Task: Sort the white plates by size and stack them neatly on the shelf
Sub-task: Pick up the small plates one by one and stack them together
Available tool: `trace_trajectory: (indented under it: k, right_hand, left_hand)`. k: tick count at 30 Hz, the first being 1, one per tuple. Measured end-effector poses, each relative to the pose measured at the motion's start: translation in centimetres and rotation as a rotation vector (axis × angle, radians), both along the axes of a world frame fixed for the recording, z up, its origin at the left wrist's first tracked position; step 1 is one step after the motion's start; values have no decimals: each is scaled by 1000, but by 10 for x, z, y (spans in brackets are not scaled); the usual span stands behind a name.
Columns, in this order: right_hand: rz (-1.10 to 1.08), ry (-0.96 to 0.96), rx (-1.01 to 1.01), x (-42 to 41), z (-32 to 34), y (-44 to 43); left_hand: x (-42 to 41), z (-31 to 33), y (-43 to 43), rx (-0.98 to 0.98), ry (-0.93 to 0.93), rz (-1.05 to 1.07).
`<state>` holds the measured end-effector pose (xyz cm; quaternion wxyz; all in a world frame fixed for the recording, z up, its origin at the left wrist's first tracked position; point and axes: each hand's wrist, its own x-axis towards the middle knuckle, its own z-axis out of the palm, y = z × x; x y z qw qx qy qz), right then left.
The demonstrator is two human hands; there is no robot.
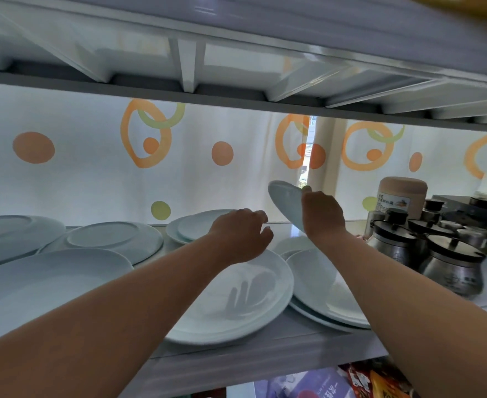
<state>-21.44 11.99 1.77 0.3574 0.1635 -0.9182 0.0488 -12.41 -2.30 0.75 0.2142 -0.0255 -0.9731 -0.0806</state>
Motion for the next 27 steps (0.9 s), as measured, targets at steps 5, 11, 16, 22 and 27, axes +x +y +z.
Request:
trace_trajectory:
  k: [5,11,16,22,27]
  right_hand:
    - [17,74,-210,18,5,19]
    - [68,-45,-1176,41,5,34]
    - [147,-199,-1502,62,0,38]
    - [134,-300,-1570,84,-8,64]
    - [131,-420,-1605,97,-21,72]
  left_hand:
    - [11,2,13,50,38,-16]
    - [32,-7,30,198,131,-47]
    - [51,-7,39,286,184,-63]
    - [73,-7,42,385,154,-62]
    - [87,-10,47,427,120,-51]
